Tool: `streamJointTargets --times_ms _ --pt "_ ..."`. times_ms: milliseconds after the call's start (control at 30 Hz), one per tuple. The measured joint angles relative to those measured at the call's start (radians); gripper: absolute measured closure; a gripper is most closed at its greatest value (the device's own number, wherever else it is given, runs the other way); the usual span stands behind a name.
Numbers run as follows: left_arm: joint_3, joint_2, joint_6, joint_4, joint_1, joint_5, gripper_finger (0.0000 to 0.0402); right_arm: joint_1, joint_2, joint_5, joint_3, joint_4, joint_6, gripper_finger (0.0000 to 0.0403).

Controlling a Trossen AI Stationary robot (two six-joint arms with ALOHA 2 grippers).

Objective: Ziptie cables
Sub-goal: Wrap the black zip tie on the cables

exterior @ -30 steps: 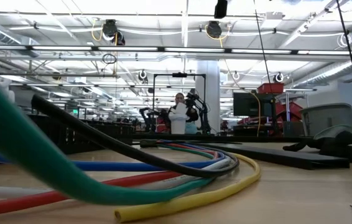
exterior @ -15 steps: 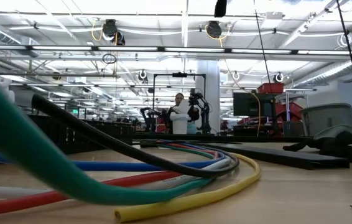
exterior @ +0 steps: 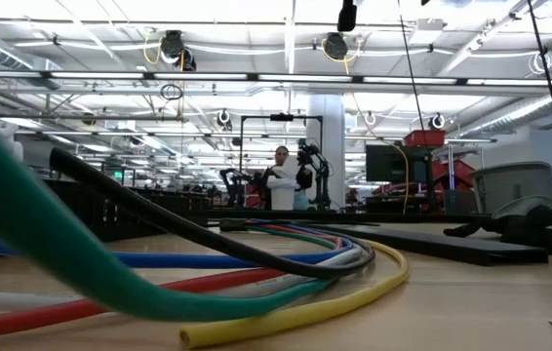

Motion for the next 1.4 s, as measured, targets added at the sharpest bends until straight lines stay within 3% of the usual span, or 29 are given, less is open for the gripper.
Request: streamJointTargets --times_ms 333,600,700,867,1067,1267,1400 --pt "0.000 0.000 -0.004 -0.008 -0.001 -0.001 0.0328 -0.028 -0.010 -0.026 0.000 -0.003 -0.001 0.0403" --pt "0.000 0.000 -0.055 -0.051 -0.001 -0.007 0.0395 -0.034 -0.010 -0.041 0.000 -0.008 -0.031 0.0403" --pt "0.000 0.000 -0.245 -0.044 0.000 -0.006 0.0398 -0.040 -0.010 -0.082 0.000 -0.007 -0.146 0.0403" --pt "-0.001 -0.020 -0.746 -0.071 0.063 0.029 0.0399 -0.042 -0.010 -0.144 0.000 -0.009 -0.471 0.0403" --pt "-0.001 -0.060 -1.202 -0.148 0.193 0.272 0.0400 -0.039 -0.011 -0.151 0.000 -0.087 -0.805 0.0403" --pt "-0.001 -0.077 -1.450 -0.138 0.320 0.502 0.0401 -0.039 -0.011 -0.145 0.000 -0.224 -0.997 0.0403" --pt "-0.001 -0.070 -1.647 -0.121 0.364 0.585 0.0401 -0.028 -0.011 -0.067 0.000 -0.249 -1.041 0.0403"
